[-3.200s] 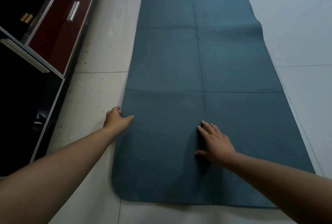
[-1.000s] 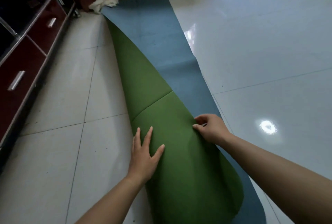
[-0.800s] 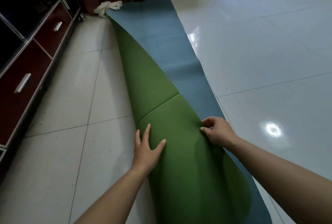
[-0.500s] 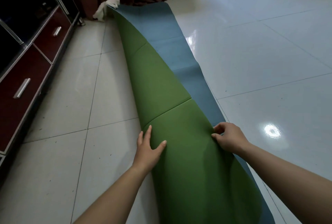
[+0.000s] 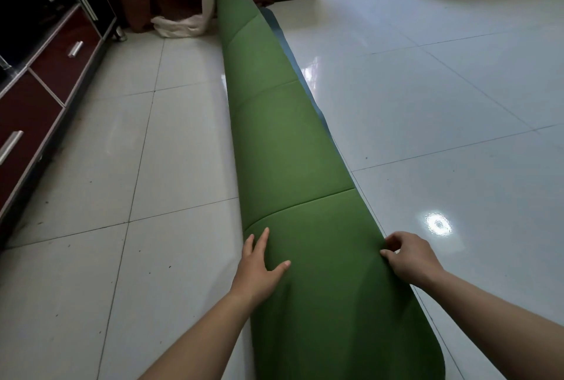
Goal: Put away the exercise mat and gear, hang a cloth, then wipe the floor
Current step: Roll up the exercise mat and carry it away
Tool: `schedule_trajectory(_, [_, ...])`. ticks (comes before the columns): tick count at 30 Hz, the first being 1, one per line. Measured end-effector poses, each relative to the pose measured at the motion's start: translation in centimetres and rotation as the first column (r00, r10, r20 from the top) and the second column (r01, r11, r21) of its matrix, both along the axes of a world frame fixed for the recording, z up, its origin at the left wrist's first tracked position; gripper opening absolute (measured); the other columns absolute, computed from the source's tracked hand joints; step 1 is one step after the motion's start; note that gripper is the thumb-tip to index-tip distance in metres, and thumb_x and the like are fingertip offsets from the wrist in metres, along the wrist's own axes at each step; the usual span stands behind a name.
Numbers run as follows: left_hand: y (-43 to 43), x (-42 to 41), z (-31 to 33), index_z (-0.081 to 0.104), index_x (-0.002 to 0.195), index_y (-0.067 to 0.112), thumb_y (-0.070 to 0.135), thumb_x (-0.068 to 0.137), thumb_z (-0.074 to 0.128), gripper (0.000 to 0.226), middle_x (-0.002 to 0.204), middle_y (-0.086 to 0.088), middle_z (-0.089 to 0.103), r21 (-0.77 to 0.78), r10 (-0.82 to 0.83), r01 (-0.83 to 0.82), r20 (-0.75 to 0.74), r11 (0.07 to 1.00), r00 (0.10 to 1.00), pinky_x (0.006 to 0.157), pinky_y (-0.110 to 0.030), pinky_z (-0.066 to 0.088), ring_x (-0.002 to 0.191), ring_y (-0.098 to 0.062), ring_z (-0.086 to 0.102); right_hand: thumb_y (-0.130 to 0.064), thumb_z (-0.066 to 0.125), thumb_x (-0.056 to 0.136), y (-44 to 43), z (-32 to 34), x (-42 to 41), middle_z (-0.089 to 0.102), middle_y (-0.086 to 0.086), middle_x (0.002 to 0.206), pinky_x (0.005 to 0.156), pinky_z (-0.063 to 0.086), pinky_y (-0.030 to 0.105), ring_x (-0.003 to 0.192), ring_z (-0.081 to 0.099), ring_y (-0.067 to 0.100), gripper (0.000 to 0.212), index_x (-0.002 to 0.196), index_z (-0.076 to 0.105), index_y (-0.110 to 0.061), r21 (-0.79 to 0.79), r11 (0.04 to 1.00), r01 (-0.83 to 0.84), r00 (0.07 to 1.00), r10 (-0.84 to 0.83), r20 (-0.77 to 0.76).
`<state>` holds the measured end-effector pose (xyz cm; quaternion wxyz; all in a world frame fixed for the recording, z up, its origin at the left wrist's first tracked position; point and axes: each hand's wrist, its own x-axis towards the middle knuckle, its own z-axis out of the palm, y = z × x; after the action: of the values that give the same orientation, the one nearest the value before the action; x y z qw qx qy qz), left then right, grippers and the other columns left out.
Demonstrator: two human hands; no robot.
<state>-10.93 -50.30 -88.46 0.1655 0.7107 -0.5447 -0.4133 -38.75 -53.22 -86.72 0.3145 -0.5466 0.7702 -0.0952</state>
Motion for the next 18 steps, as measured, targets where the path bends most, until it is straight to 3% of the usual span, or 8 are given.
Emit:
schedule_trajectory(9, [0.5,-0.1,-0.8,0.009,0.149,0.032,0.042,0.086,0.061,0.083,0.158,-0.001,-0.001,0.045,-0.066,0.063,0.077,0.997,0.995,0.113,-0.034,0.021,0.144,-0.022,0.013,-0.017,0.062,0.087,1.2,-1.3,-1.0,0.065,0.008,0.107,0.083,0.041,0.027,0.091,0.054,0.02,0.023,0.108,0.063,-0.009,0.052,0.998,0.041,0.999,-0.04,-0.019])
schedule_trajectory(18, [1.0,-0.9,-0.6,0.006,0.15,0.03,0.044,0.084,0.062,0.087,0.158,-0.004,-0.004,0.121,-0.147,0.125,0.192,0.985,0.97,0.115,-0.037,0.017,0.145,-0.027,0.01,-0.019,0.062,0.088,1.9,-0.1,-0.8,0.064,0.009,0.115,0.096,0.044,0.036,0.107,0.057,0.026,0.031,0.116,0.061,-0.007,0.093,0.986,0.136,0.988,-0.142,0.058])
